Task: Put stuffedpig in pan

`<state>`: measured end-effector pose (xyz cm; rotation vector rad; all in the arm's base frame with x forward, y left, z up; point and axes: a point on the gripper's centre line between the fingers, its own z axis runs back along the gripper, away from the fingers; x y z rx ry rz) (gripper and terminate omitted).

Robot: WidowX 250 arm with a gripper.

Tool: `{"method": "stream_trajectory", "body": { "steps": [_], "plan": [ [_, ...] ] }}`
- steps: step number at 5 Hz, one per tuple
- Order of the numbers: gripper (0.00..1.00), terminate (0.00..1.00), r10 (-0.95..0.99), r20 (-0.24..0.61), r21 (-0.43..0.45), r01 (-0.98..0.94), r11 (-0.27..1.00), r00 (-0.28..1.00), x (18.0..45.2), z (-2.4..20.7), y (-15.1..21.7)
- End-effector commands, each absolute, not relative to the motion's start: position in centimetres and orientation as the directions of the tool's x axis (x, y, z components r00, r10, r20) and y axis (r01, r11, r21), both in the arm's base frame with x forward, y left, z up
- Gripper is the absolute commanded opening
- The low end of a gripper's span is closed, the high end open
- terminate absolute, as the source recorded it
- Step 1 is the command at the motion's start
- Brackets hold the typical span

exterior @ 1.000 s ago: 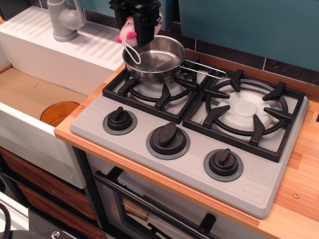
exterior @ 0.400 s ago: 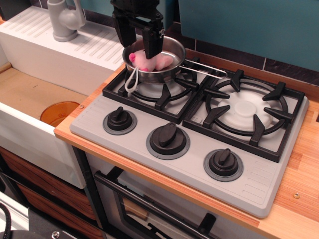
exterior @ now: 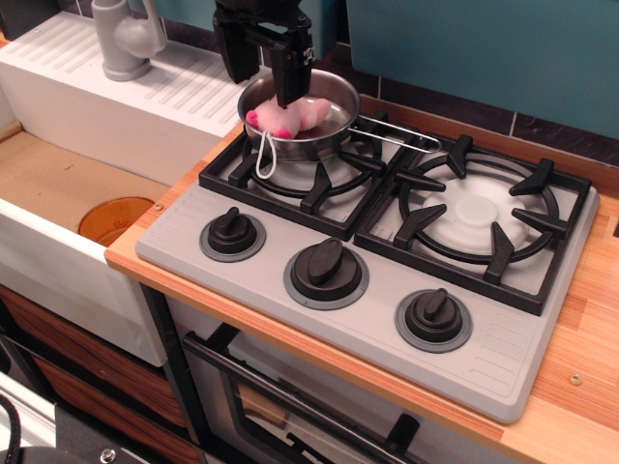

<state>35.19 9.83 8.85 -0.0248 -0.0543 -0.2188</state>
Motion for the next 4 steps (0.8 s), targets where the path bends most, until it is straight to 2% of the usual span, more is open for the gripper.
{"method": "stream_trajectory", "body": {
  "steps": [1, 2, 4],
  "plan": [
    [1.0, 0.0, -0.217, 0.135, 0.102, 0.204, 0.974, 0.967, 34.0, 14.8, 9.6],
    [1.0, 0.0, -0.201, 0.128, 0.133, 0.184, 0.974, 0.971, 33.6, 16.1, 9.0],
    [1.0, 0.0, -0.227, 0.157, 0.109, 0.212, 0.971, 0.961, 33.9, 15.0, 9.2]
  ]
}}
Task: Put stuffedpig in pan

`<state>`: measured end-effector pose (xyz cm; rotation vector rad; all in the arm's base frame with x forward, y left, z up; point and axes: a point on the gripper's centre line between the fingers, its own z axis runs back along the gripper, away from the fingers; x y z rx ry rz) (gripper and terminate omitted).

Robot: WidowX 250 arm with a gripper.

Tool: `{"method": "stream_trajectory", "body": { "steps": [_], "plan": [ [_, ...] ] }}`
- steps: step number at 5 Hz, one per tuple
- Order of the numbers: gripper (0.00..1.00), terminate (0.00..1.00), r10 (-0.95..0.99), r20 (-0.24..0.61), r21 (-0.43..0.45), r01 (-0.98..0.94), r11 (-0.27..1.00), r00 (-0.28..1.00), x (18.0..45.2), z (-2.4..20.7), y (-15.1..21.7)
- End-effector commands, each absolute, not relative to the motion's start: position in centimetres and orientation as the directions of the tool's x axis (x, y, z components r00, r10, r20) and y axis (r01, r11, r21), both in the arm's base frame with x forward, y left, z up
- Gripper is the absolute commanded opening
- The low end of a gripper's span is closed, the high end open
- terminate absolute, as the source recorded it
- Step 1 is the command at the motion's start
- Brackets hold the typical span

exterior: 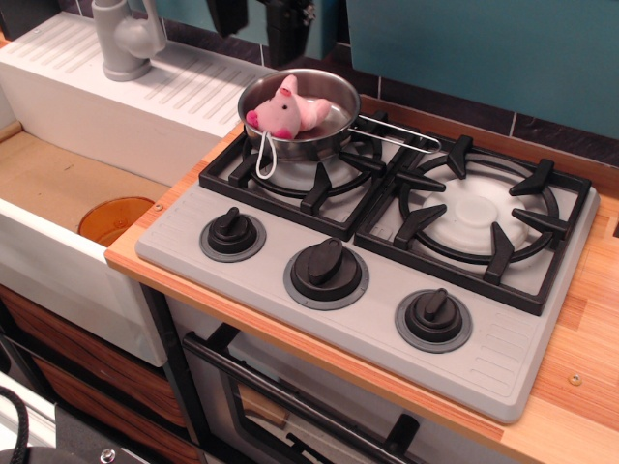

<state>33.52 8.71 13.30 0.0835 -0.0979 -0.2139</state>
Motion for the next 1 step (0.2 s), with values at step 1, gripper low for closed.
{"method": "stream_trajectory", "body": {
  "steps": [1],
  "plan": [
    [1.0, 1.0, -0.229, 0.128, 0.158, 0.208, 0.965, 0.965, 34.23, 14.54, 9.42]
  ]
}}
